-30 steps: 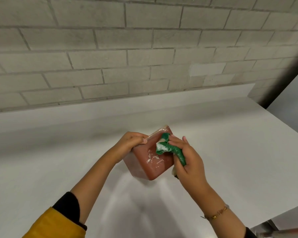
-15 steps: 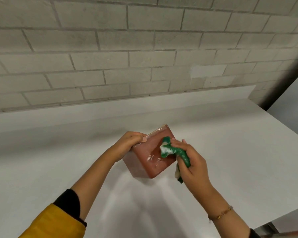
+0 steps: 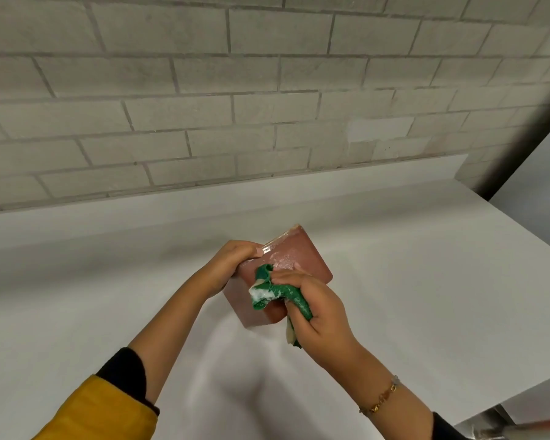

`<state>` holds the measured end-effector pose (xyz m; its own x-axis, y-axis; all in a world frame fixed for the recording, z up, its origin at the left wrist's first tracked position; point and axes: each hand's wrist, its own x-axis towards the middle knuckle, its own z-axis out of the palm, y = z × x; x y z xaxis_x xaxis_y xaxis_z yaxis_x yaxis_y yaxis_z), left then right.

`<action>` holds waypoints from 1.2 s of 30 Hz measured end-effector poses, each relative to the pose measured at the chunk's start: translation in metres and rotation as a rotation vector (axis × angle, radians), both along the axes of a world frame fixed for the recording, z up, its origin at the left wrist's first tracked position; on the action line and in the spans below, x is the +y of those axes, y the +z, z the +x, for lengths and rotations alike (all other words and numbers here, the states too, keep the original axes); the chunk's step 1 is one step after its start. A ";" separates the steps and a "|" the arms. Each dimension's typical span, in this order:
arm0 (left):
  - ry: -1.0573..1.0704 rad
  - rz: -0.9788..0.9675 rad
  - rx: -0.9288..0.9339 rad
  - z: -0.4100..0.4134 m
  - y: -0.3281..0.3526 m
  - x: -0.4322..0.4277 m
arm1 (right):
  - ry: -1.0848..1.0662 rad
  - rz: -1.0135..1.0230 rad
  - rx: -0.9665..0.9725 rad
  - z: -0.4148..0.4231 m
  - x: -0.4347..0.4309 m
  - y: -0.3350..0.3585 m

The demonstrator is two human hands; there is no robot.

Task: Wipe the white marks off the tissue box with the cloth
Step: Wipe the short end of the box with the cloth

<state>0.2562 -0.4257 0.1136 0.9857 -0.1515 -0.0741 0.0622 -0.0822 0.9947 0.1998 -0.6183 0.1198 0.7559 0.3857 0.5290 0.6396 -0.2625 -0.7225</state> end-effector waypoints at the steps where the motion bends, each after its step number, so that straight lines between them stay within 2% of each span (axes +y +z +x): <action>1: 0.009 0.005 0.007 0.001 -0.001 0.002 | 0.010 0.004 0.019 -0.003 0.000 0.001; 7: 0.022 0.049 0.035 0.004 -0.005 0.004 | 0.126 0.018 0.091 -0.016 -0.014 0.000; 10: 0.030 0.055 0.029 0.004 -0.008 0.005 | 0.108 0.025 0.212 -0.019 -0.025 0.002; 14: 0.041 0.063 0.033 0.004 -0.010 0.003 | 0.075 0.229 0.429 -0.010 -0.026 0.023; 16: 0.023 0.070 0.030 0.003 -0.010 0.001 | 0.128 0.270 0.424 -0.001 -0.020 0.039; 23: 0.017 0.097 -0.002 0.004 -0.011 0.001 | 0.198 -0.125 0.205 0.013 0.015 0.047; 26: -0.005 0.052 0.021 0.001 -0.008 0.002 | 0.224 -0.175 0.184 0.011 0.012 0.038; 31: 0.018 0.027 0.057 -0.001 -0.004 0.003 | 0.203 -0.233 0.256 0.004 -0.020 0.023; 33: 0.018 0.018 0.056 -0.002 -0.002 0.004 | 0.179 -0.176 0.311 0.002 -0.030 0.020; 36: 0.003 -0.005 0.062 -0.004 0.001 0.005 | 0.065 0.206 0.484 0.002 -0.042 0.020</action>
<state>0.2524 -0.4208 0.1150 0.9795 -0.1495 -0.1347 0.1244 -0.0766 0.9893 0.2020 -0.6599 0.1401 0.9103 0.3653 0.1947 0.2299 -0.0551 -0.9716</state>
